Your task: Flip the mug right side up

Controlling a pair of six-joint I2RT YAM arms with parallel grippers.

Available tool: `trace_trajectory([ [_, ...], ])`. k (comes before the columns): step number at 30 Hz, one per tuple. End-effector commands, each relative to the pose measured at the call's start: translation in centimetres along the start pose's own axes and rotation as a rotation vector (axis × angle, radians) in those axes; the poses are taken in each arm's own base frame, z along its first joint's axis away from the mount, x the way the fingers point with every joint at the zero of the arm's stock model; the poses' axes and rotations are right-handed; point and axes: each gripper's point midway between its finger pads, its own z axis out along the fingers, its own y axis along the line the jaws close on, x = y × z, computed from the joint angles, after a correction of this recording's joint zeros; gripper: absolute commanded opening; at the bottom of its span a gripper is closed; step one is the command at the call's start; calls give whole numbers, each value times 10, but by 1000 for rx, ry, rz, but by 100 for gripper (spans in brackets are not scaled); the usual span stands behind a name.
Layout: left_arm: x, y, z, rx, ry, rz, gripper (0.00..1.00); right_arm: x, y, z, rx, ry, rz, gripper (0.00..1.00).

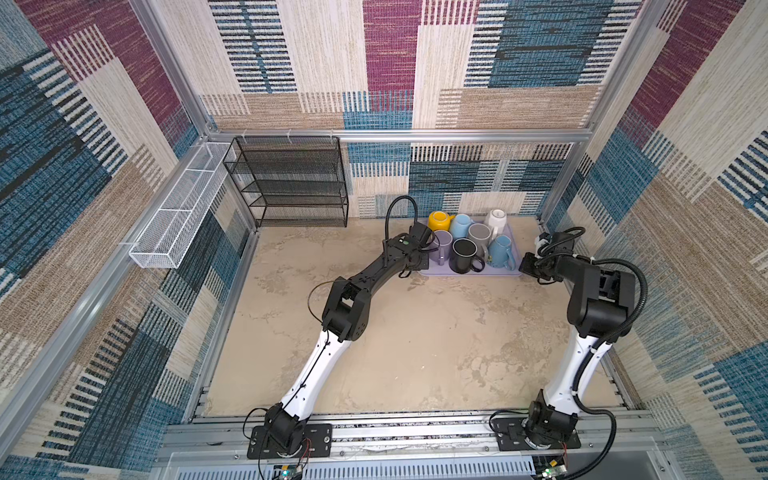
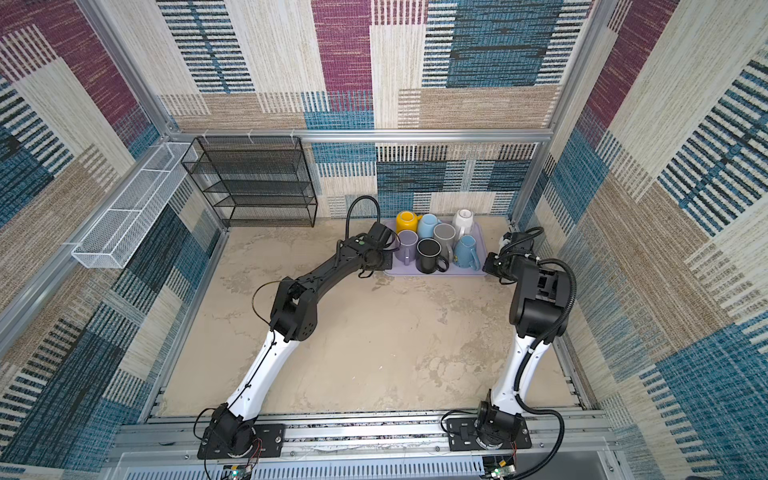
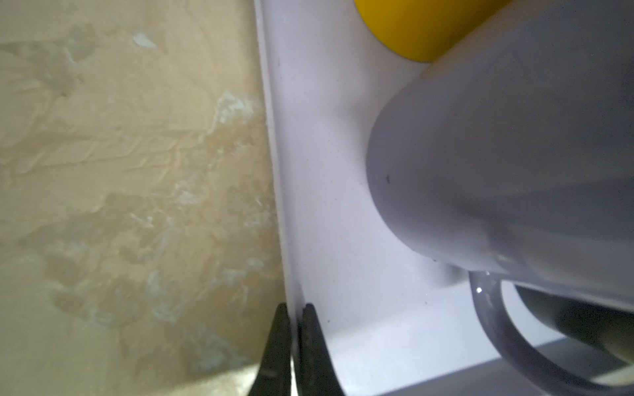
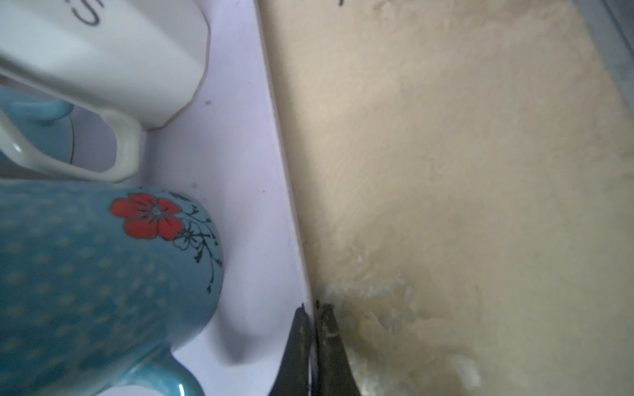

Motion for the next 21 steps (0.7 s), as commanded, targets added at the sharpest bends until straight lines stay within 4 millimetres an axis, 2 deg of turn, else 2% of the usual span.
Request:
trace_trajectory([
  [1, 17, 3, -7, -17, 66, 24, 0, 22, 16, 4, -29, 68, 73, 0],
  [11, 34, 19, -24, -48, 84, 24, 0, 41, 45, -5, -50, 98, 37, 0],
  [16, 49, 25, -32, -32, 105, 13, 0, 52, 62, -15, -62, 105, 24, 0],
  [21, 68, 41, -44, -57, 131, 14, 0, 62, 75, -28, -77, 107, 14, 0],
])
